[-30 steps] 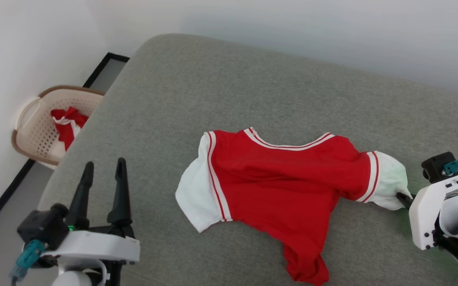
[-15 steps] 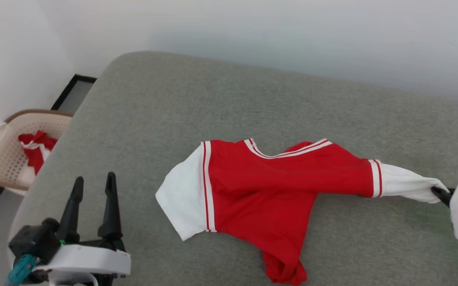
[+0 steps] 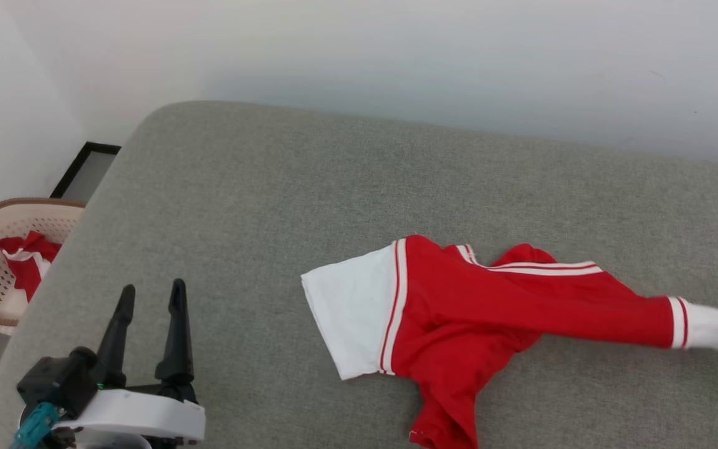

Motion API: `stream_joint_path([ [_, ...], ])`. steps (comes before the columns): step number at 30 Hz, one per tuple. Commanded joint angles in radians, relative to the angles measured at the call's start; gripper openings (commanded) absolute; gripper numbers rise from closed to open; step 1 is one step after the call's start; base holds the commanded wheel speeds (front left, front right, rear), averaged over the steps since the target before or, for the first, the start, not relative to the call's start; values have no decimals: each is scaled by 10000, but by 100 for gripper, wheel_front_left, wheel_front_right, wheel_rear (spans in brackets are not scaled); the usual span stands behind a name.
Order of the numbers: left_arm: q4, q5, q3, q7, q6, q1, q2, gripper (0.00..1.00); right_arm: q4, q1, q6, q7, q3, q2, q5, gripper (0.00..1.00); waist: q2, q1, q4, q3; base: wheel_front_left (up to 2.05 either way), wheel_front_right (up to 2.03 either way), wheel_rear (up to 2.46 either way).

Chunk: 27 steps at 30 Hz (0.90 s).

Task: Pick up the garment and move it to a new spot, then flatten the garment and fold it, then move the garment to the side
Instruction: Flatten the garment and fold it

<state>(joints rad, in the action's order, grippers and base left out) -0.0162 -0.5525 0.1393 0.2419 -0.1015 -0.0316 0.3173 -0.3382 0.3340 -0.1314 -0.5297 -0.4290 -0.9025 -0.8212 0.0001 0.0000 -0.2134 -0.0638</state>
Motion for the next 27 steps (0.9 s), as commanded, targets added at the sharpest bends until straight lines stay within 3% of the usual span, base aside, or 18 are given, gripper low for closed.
stream_joint_path([
  [1, -59, 0, 17, -17, -33, 89, 16, 100, -79, -485, 12, 29, 283, 99, 95, 0, -1, 0, 18, -27, 0, 0, 0],
  [7, -69, 2, 135, -129, 6, -65, 31, 100, -556, -1065, 12, 328, 614, 721, 444, 0, -1, 0, 24, -115, 0, 0, 0],
  [9, -76, -32, 195, -181, 41, -154, 7, 100, -808, -1106, 12, 487, 713, 1042, 570, 5, -1, 0, 22, -158, 0, 0, 0],
  [11, -56, -19, 239, -223, 56, -235, 36, 100, -1073, -1084, 12, 632, 763, 1298, 687, 26, -1, 0, 16, -186, 0, 0, 0],
  [13, -52, -41, 260, -262, 64, -292, 48, 100, -1283, -991, 12, 719, 765, 1529, 732, 32, -1, 0, 45, -201, 0, 0, 0],
  [14, -46, -25, 289, -280, 80, -302, 74, 100, -1367, -914, 12, 794, 770, 1566, 825, 56, -1, 0, 65, -205, 0, 0, 0],
  [15, -43, -20, 294, -306, 77, -320, 89, 100, -1476, -838, 12, 868, 821, 1624, 897, 100, -1, 0, 93, -206, 0, 0, 0],
  [21, -158, -101, 199, -439, 8, -248, 245, 100, -1598, -423, 12, 958, 851, 1833, 1099, 100, -1, 0, 509, -101, 0, 0, 0],
  [27, -428, -165, 66, -560, -58, -33, 451, 100, -896, -142, 12, 659, 990, 1868, 1066, 100, -1, 0, 1154, 50, 0, 0, 0],
])
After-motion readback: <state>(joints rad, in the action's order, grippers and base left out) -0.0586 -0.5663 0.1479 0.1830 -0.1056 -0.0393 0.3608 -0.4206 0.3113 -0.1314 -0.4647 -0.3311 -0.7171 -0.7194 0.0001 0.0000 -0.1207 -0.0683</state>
